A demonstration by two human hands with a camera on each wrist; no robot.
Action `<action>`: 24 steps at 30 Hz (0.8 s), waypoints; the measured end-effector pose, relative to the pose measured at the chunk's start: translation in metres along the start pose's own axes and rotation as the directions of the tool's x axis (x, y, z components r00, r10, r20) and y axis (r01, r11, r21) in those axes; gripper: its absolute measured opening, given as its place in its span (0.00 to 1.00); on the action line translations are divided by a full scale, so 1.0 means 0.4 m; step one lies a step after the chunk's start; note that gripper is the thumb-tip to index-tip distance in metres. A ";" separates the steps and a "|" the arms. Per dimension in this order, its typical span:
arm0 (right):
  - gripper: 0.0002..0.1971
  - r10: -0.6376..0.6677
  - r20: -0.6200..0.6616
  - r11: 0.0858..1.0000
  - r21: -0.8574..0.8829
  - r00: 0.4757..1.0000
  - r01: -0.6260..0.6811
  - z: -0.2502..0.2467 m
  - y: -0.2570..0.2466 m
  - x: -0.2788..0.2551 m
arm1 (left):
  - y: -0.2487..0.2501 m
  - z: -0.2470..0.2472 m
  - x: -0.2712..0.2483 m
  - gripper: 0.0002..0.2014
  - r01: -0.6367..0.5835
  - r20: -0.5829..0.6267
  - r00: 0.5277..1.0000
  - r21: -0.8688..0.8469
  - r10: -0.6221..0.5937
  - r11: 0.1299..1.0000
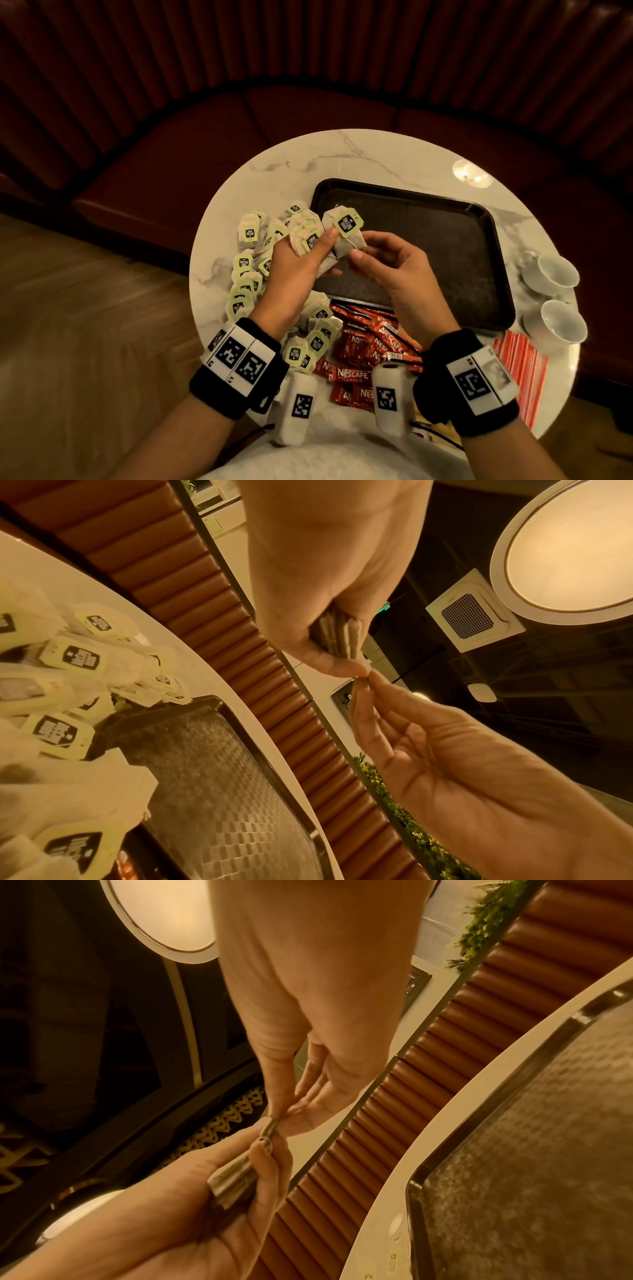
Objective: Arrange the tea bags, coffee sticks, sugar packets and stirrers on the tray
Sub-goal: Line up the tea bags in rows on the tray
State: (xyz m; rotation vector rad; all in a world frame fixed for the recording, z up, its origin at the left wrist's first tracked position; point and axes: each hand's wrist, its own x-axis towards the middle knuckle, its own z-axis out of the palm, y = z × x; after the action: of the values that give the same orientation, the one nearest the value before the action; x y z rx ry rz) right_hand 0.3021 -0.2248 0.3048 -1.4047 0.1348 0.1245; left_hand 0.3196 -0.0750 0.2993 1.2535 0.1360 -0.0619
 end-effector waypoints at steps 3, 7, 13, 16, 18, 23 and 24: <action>0.13 0.008 0.005 1.000 0.019 1.000 -0.008 -0.002 0.002 -0.001 | -0.002 -0.004 -0.001 0.07 -0.017 -0.009 1.000 0.002 0.017 1.000; 0.15 0.026 0.029 0.999 0.033 0.999 -0.027 -0.005 -0.003 0.001 | 0.000 -0.010 -0.001 0.09 -0.027 0.018 0.999 0.037 0.027 0.999; 0.12 -0.025 0.077 0.999 -0.034 0.997 0.028 -0.007 -0.008 -0.004 | 0.009 -0.008 -0.004 0.11 -0.048 0.089 0.995 0.087 0.040 0.995; 0.13 -0.020 0.077 0.999 -0.031 0.997 0.022 -0.009 -0.008 -0.003 | 0.009 -0.006 -0.005 0.09 -0.038 0.094 0.995 0.088 0.030 0.995; 0.13 0.004 0.079 1.000 -0.013 0.997 -0.003 -0.010 -0.008 -0.002 | 0.007 -0.003 -0.005 0.09 -0.024 0.089 0.996 0.094 0.015 0.995; 0.10 0.031 0.097 0.998 0.055 0.995 -0.036 -0.006 -0.005 -0.001 | 0.000 -0.002 -0.005 0.06 -0.008 0.101 0.995 0.119 -0.004 0.993; 0.10 0.021 0.094 0.999 0.047 0.995 -0.025 -0.005 -0.003 -0.001 | 0.000 -0.002 -0.004 0.06 -0.003 0.097 0.995 0.121 -0.009 0.993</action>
State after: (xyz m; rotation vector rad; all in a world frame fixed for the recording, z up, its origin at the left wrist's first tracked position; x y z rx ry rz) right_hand 0.3018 -0.2271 0.3059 -1.3471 0.0759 0.2048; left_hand 0.3178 -0.0742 0.2993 1.3690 0.0505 -0.1355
